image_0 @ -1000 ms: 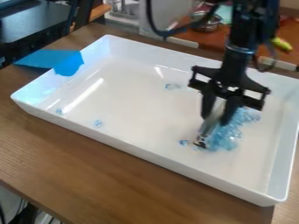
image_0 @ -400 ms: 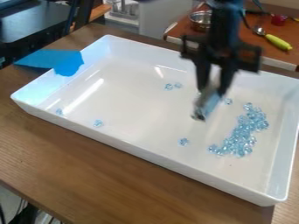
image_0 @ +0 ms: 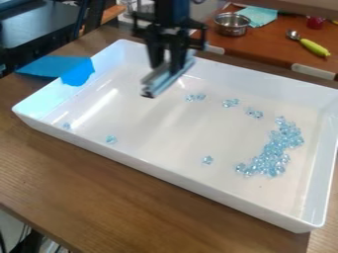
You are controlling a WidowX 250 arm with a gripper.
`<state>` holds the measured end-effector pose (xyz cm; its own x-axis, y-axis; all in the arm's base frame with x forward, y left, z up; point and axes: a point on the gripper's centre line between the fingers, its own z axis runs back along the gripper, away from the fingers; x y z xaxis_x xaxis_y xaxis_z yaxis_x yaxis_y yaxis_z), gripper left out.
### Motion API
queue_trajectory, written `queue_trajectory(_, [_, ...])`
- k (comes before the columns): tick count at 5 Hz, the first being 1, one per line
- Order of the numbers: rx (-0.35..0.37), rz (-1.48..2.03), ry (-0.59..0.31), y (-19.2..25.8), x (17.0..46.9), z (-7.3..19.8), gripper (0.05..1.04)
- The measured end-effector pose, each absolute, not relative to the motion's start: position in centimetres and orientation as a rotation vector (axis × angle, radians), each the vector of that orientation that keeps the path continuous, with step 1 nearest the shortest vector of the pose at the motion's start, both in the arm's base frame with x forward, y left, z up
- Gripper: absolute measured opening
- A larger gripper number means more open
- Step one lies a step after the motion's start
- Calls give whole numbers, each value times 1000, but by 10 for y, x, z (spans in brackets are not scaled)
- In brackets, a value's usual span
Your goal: Sweep into pile
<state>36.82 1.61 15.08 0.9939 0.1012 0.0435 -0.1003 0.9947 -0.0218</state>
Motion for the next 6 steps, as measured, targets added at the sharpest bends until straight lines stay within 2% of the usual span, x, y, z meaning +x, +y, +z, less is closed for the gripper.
queue_trajectory(2, [65, 85, -106, 43, 375, 137, 343])
queue_trajectory(4, [137, 106, -22, 31, 384, 94, 343])
queue_trajectory(5, [160, 96, -22, 27, 394, 92, 343])
queue_trajectory(6, [149, 102, -3, 11, 394, 91, 343])
